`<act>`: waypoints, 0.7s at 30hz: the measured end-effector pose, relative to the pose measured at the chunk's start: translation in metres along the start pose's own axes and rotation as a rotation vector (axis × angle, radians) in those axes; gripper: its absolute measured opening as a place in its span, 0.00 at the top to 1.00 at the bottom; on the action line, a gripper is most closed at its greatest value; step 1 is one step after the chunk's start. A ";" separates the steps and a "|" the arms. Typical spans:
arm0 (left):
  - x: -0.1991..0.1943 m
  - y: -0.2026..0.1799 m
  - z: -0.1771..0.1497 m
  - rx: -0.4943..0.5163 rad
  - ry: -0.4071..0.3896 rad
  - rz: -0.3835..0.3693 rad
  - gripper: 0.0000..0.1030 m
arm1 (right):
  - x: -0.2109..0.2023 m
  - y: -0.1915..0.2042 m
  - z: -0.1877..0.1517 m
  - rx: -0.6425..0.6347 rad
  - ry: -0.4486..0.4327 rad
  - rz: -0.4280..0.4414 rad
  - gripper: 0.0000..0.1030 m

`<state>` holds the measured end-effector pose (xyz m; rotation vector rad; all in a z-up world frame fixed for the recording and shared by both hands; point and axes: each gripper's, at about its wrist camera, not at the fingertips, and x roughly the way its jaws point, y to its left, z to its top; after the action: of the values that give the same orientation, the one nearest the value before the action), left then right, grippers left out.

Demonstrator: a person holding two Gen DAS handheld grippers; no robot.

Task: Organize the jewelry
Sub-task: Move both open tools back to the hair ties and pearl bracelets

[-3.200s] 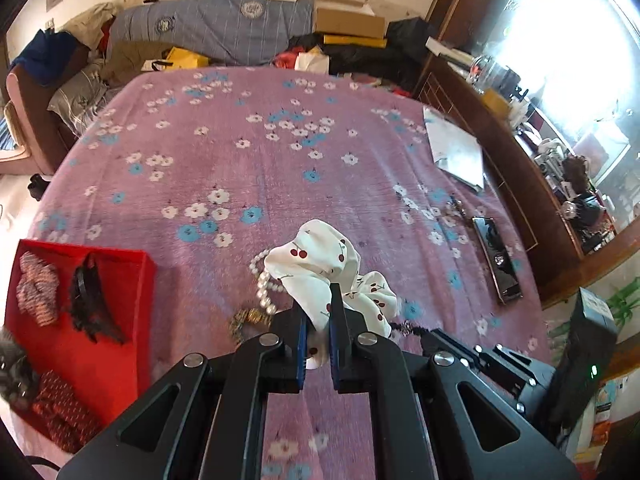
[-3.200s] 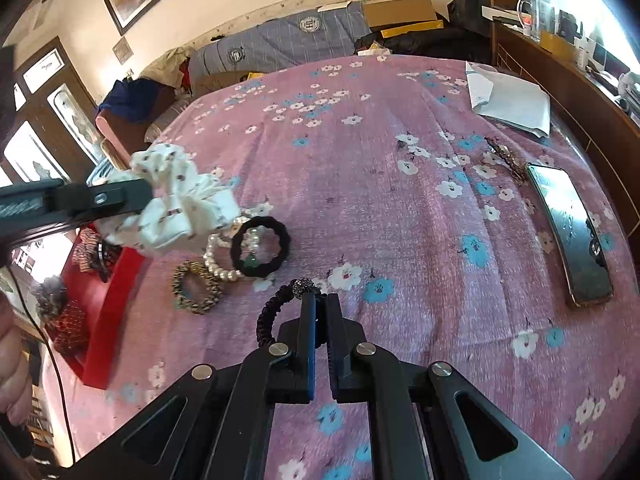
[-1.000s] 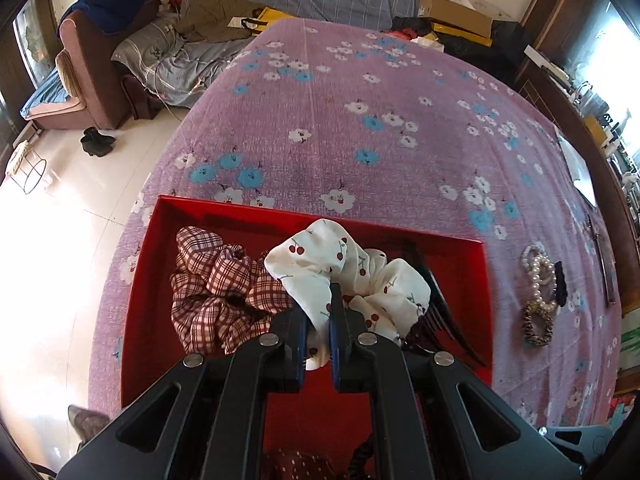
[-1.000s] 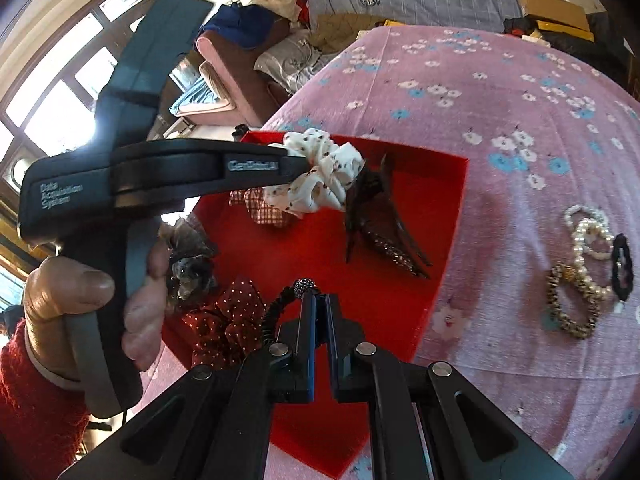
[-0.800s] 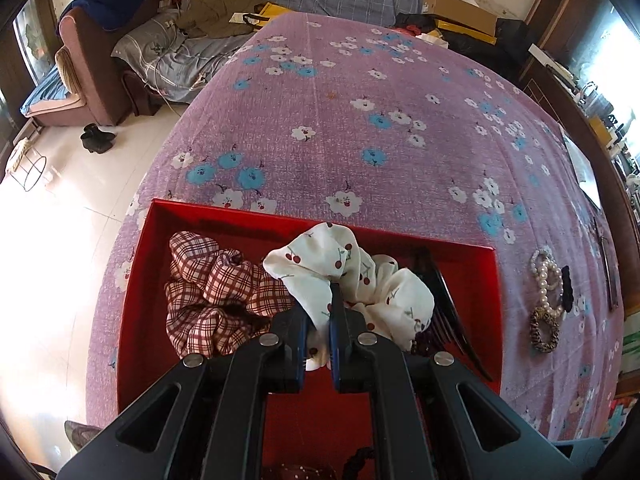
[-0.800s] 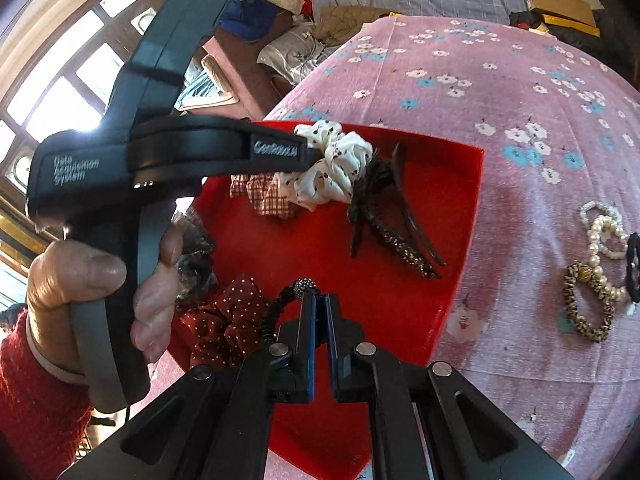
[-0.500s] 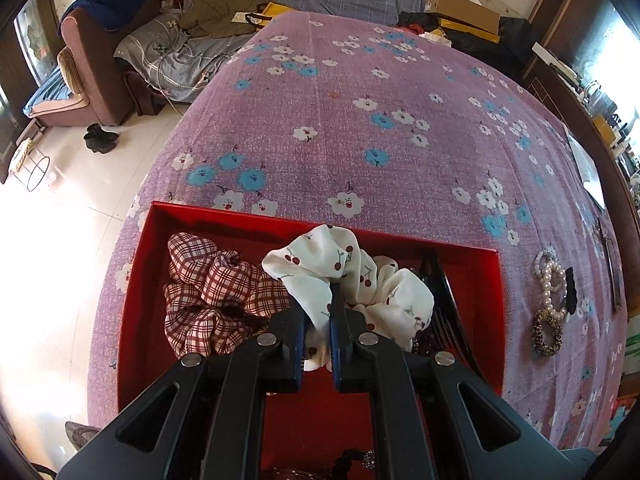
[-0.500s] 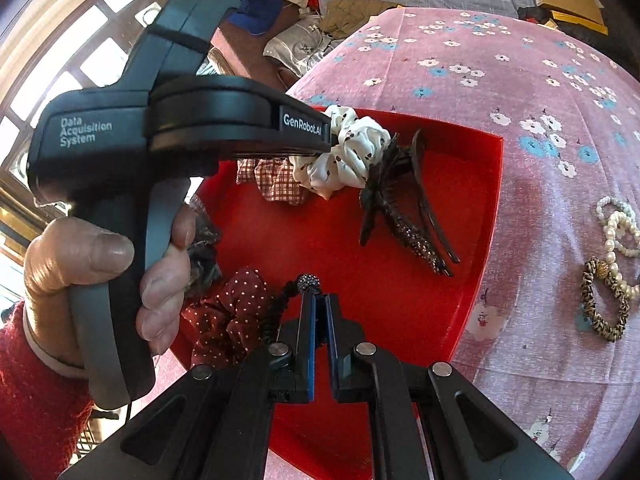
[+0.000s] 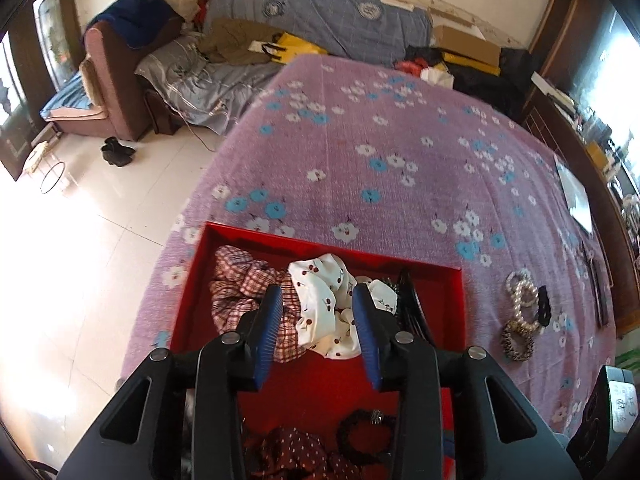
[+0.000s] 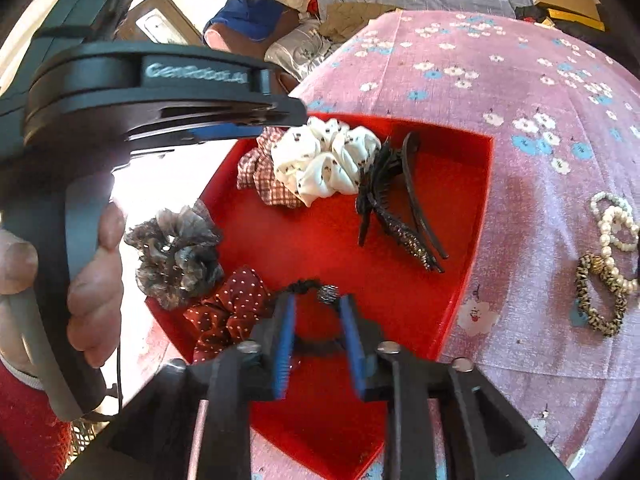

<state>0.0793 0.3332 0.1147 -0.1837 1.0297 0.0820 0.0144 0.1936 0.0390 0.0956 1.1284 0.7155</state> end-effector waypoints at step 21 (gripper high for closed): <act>-0.022 -0.149 -0.042 0.134 0.030 -0.151 0.66 | -0.125 -0.167 -0.057 0.261 -0.132 -0.205 0.71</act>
<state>0.0553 0.1793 0.1298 -0.1408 1.0440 -0.1263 0.0158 -0.0232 0.0429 0.2414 1.0820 0.3724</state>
